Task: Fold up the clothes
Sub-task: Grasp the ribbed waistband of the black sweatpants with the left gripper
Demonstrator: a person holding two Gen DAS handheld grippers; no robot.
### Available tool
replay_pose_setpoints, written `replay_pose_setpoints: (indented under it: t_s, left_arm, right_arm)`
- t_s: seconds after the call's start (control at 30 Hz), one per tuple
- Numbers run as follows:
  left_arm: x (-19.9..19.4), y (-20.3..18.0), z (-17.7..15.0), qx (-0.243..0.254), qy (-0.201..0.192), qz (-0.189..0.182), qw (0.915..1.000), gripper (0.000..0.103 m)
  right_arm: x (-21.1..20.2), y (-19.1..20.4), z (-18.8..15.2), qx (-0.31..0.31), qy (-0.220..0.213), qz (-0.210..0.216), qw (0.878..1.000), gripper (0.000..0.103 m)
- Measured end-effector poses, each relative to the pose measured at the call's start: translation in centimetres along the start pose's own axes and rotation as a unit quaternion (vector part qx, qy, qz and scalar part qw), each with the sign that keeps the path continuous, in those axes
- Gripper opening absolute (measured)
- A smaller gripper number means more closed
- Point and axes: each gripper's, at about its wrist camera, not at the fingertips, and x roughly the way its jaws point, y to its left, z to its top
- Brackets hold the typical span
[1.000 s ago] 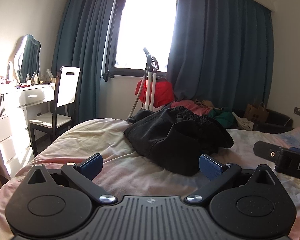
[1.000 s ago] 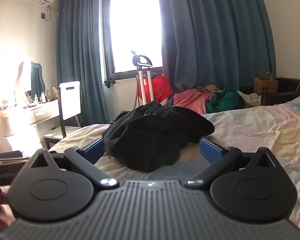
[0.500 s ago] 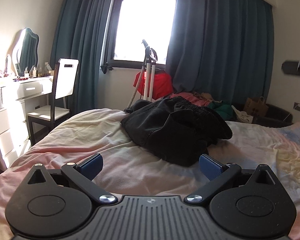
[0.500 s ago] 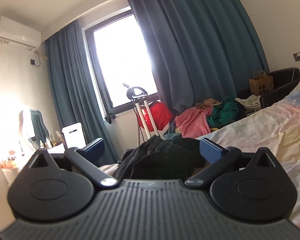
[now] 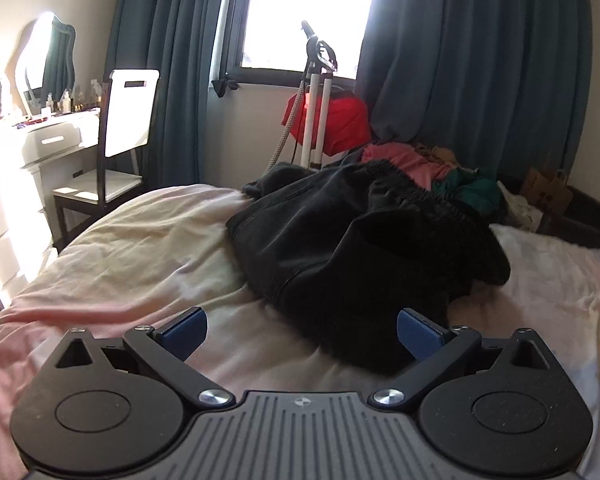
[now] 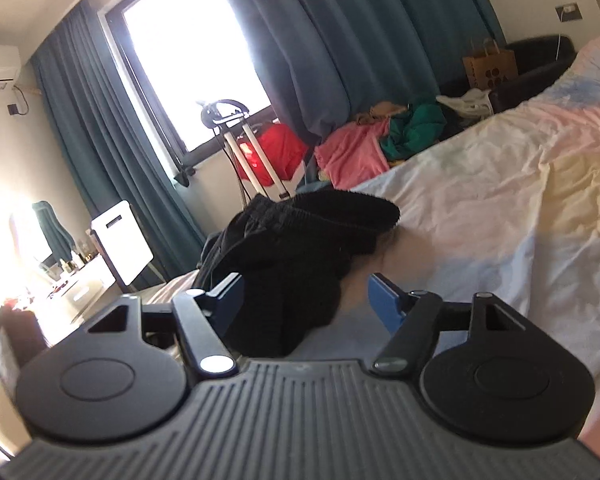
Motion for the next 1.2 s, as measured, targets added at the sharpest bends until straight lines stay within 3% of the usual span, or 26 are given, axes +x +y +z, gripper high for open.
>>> replay_pose_setpoints:
  t_s: [0.07,0.23,0.37,0.5,0.57,0.63,0.67,0.7,0.73,0.77,0.8,0.83,1.0,1.2]
  left_arm:
    - [4.1,-1.7,3.1,0.003,-0.003,-0.006,1.0,0.103]
    - [14.1,-6.4,9.4,0.015,0.021,0.023,0.9994,0.103]
    - [20.4,-10.2,12.9,0.059,0.009,0.051,0.9969,0.103]
    - [26.3,-13.4,14.6,0.083,0.046,0.085,0.9918,0.099]
    - [29.0,-14.4,14.7,0.094,0.082,0.125,0.9842,0.093]
    - [30.2,-14.1,14.6,0.08,0.102,0.135,0.9822,0.084]
    - [30.3,-13.8,14.6,0.07,0.103,0.133,0.9832,0.083]
    - [30.1,-13.4,14.7,0.059,0.098,0.128,0.9851,0.073]
    - [30.0,-13.0,14.8,0.048,0.094,0.123,0.9868,0.056]
    - [29.6,-12.7,14.9,0.039,0.09,0.121,0.9877,0.053]
    - [29.0,-12.5,14.9,0.036,0.086,0.12,0.9884,0.039]
    - [28.1,-12.4,15.0,0.041,0.081,0.114,0.9894,0.011]
    - [20.8,-11.1,16.0,0.06,0.03,0.1,0.9927,0.009]
    - [6.6,-6.7,14.7,0.062,-0.02,0.035,0.9973,0.008]
  right_arm:
    - [0.7,-0.9,-0.1,0.021,0.012,0.001,1.0,0.07]
    - [2.7,-3.2,0.0,0.056,0.016,-0.004,0.998,0.07]
    - [5.1,-4.6,-1.1,0.06,0.035,-0.02,0.997,0.07]
    - [7.5,-5.3,-2.1,0.062,0.058,-0.027,0.996,0.07]
    - [8.7,-5.7,-2.7,0.063,0.07,-0.03,0.995,0.07]
    - [9.8,-6.0,-3.2,0.064,0.082,-0.034,0.994,0.07]
    - [9.9,-6.2,-3.4,0.066,0.085,-0.035,0.994,0.07]
    - [10.1,-6.3,-3.5,0.069,0.089,-0.037,0.993,0.07]
    - [10.2,-6.4,-3.6,0.073,0.091,-0.036,0.993,0.07]
    - [10.3,-6.6,-3.6,0.076,0.093,-0.036,0.992,0.07]
    - [10.3,-6.5,-3.6,0.075,0.092,-0.037,0.992,0.07]
    - [10.2,-6.5,-3.6,0.074,0.091,-0.037,0.992,0.07]
    - [9.0,-5.4,-3.2,0.034,0.052,-0.04,0.997,0.07]
    - [6.7,-3.6,-2.1,-0.001,0.002,-0.031,1.0,0.07]
